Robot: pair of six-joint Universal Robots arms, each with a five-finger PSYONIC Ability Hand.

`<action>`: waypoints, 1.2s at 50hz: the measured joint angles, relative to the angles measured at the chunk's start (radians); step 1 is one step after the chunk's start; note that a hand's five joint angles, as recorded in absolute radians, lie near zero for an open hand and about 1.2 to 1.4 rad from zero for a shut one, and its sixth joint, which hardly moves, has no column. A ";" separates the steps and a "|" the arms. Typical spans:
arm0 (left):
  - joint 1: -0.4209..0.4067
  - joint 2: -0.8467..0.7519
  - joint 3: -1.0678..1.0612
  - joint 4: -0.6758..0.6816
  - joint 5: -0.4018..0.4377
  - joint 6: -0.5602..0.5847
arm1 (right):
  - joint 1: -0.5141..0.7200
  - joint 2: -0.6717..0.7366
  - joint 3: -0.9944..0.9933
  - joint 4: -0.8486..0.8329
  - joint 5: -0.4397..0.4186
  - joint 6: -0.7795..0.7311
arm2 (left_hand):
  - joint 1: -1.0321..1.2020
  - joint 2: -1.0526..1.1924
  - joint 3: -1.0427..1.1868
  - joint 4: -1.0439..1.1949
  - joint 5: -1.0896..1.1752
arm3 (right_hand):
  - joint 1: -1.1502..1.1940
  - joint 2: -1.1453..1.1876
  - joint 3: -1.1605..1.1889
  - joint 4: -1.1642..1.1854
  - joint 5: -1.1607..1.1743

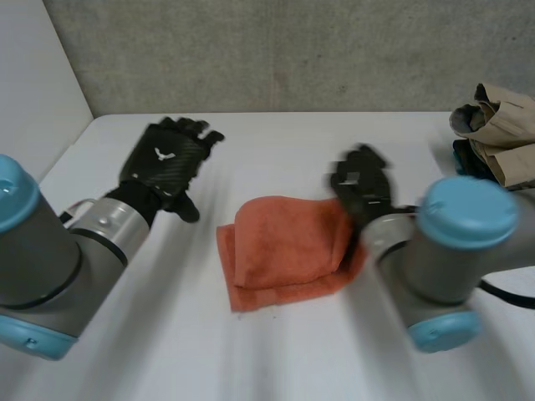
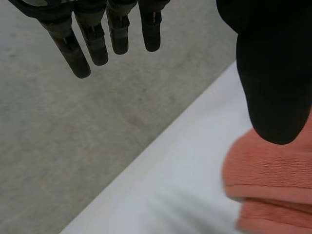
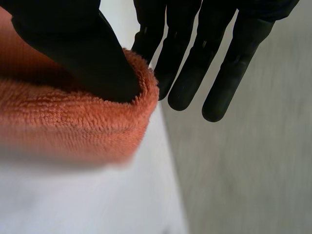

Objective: Fold the laundry.

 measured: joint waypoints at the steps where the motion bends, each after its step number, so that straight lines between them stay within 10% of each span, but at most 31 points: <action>1: 0.011 0.008 0.000 0.000 -0.007 -0.007 | 0.044 0.012 -0.012 -0.023 -0.033 -0.019 | 0.000 0.000 0.000 0.000 0.000 | 0.000 0.000 0.000 0.000 0.002; 7: 0.045 0.015 0.007 -0.004 -0.027 -0.051 | 0.189 0.098 -0.043 -0.071 -0.208 -0.017 | 0.000 0.000 0.000 0.000 0.000 | -0.003 -0.011 -0.015 -0.015 -0.004; 13: 0.049 -0.018 0.043 -0.031 -0.032 -0.116 | 0.221 0.138 -0.053 -0.020 -0.223 0.133 | 0.000 0.000 0.000 0.000 0.000 | -0.687 -0.773 -0.769 -0.773 -0.778; 28: -0.112 -0.327 0.397 -0.210 -0.038 -0.237 | -0.072 -0.040 -0.149 0.288 -0.195 0.884 | 0.000 0.000 0.000 0.000 0.000 | -0.837 -0.951 -0.967 -0.983 -0.961; 45: -0.240 -0.592 0.588 -0.467 -0.347 -0.261 | -0.075 0.439 -0.734 0.800 -0.267 0.834 | -0.001 0.000 0.000 0.000 0.000 | -0.837 -0.951 -0.967 -0.983 -0.961; 60: -0.273 -0.442 0.464 -0.509 -0.353 -0.253 | -0.079 0.401 -0.695 0.787 -0.248 0.637 | -0.049 -0.029 -0.036 0.000 0.000 | -0.868 -0.976 -0.967 -0.983 -0.962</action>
